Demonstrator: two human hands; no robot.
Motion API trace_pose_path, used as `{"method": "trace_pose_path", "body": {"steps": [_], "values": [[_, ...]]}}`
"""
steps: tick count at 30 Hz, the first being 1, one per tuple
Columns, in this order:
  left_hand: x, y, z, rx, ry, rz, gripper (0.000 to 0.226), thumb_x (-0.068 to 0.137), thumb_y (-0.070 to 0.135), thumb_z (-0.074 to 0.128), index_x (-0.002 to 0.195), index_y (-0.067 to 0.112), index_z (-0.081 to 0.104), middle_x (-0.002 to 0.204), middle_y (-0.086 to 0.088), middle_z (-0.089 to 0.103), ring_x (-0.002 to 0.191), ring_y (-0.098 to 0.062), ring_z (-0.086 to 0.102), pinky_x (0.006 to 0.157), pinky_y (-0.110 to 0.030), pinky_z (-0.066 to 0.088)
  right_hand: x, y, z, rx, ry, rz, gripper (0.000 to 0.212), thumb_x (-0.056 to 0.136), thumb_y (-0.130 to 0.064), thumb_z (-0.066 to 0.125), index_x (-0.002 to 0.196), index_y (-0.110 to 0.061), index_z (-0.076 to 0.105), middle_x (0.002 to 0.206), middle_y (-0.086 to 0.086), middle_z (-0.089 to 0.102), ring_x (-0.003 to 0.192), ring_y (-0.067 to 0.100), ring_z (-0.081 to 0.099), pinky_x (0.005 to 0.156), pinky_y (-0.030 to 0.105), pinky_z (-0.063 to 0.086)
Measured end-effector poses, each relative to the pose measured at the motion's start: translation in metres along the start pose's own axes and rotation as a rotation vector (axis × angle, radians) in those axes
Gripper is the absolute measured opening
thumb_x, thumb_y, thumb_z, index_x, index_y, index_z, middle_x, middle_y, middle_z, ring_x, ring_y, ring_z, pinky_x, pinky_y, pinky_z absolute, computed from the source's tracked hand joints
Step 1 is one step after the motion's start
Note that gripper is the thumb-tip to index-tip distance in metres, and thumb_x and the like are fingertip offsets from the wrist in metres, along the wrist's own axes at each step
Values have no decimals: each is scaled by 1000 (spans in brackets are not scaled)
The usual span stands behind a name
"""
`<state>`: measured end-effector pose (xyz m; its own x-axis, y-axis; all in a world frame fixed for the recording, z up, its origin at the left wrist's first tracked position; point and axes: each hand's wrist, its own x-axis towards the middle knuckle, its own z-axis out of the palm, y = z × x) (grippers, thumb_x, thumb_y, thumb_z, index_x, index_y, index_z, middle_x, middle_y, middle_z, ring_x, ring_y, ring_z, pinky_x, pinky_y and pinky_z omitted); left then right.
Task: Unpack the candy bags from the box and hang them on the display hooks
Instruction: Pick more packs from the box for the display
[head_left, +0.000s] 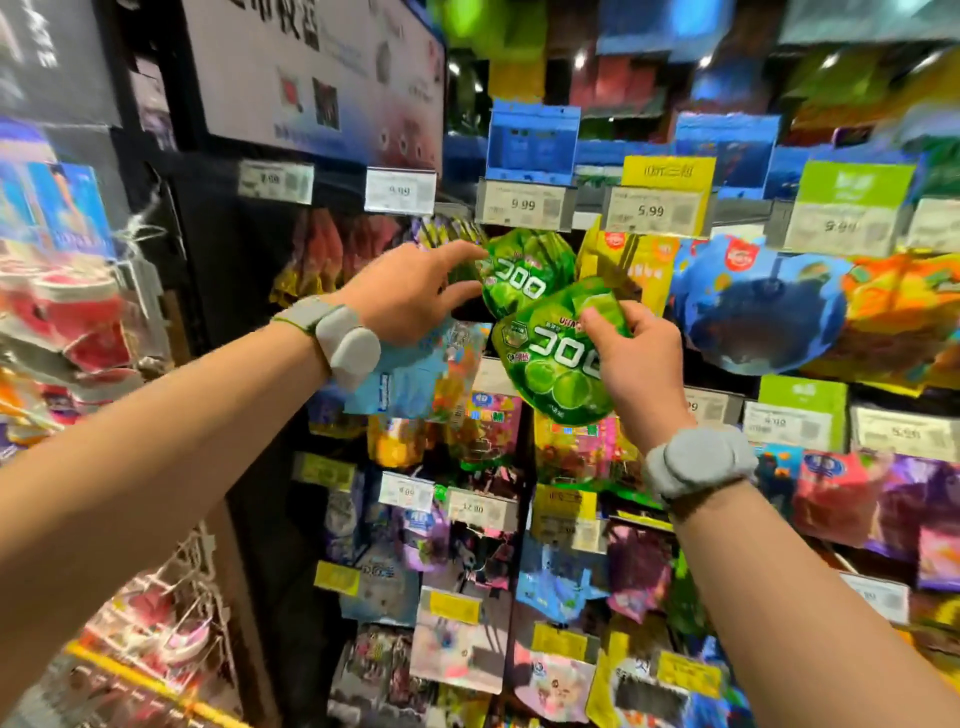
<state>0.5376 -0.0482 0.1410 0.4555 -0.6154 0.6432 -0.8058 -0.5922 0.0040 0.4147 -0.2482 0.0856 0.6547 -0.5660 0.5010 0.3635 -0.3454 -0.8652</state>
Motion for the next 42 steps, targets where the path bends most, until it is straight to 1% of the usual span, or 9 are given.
{"method": "trace_pose_path", "body": {"steps": [7,12,17,22,26,33,37,39,42], "values": [[48,3,-18,244,29,-18,68,98,51,45,155,32,13,104,-23,66,94,-42,62,74,-44,47,22,-21,9,-87,47,-78,28,94,-26,67,112,-5,70,96,0,68,102,27,62,97,38,49],[61,6,-31,378,111,28,49,100,49,41,148,37,33,97,-19,65,85,-39,63,63,-38,44,41,-12,18,-158,40,-55,24,92,-33,66,89,-10,69,90,7,71,86,20,61,88,50,53],[67,7,-38,586,28,108,59,96,59,41,146,29,31,95,-15,66,84,-37,65,61,-35,41,52,-14,27,-175,54,-2,52,93,-41,64,135,-10,59,127,-1,63,120,20,55,107,43,44],[74,2,-51,656,64,138,41,102,50,31,130,25,46,87,-12,64,78,-37,64,59,-35,40,62,-19,34,-166,31,-6,59,94,-40,63,143,-11,50,144,3,54,131,20,49,111,35,38],[70,8,-47,703,-33,131,67,92,66,41,138,18,38,92,-10,65,82,-35,66,59,-35,39,65,-18,35,-190,14,-24,57,97,-35,61,145,-7,47,147,6,50,134,20,45,97,23,28],[67,2,-35,697,54,168,59,102,50,30,149,14,28,87,-11,66,76,-35,65,58,-35,37,67,-14,41,-223,-7,-29,56,98,-36,58,144,-6,47,149,8,48,136,25,44,96,24,30],[73,-8,-54,418,-20,130,47,102,53,24,134,33,51,94,-10,67,85,-36,62,70,-41,49,73,-19,47,-255,-44,-72,51,98,-36,56,139,-5,53,139,11,56,124,26,53,94,30,43],[83,-12,-60,254,-79,90,44,101,54,30,131,39,57,117,-4,68,102,-32,63,86,-46,52,79,-22,54,-277,-44,-88,47,99,-32,54,136,-4,55,131,11,60,108,22,58,75,23,43],[95,-14,-61,187,-141,78,43,101,53,32,127,35,62,117,-1,69,103,-27,63,91,-47,51,84,-27,61,-320,-38,-111,35,100,-25,50,126,-3,59,113,8,61,89,18,53,53,15,32]]}}
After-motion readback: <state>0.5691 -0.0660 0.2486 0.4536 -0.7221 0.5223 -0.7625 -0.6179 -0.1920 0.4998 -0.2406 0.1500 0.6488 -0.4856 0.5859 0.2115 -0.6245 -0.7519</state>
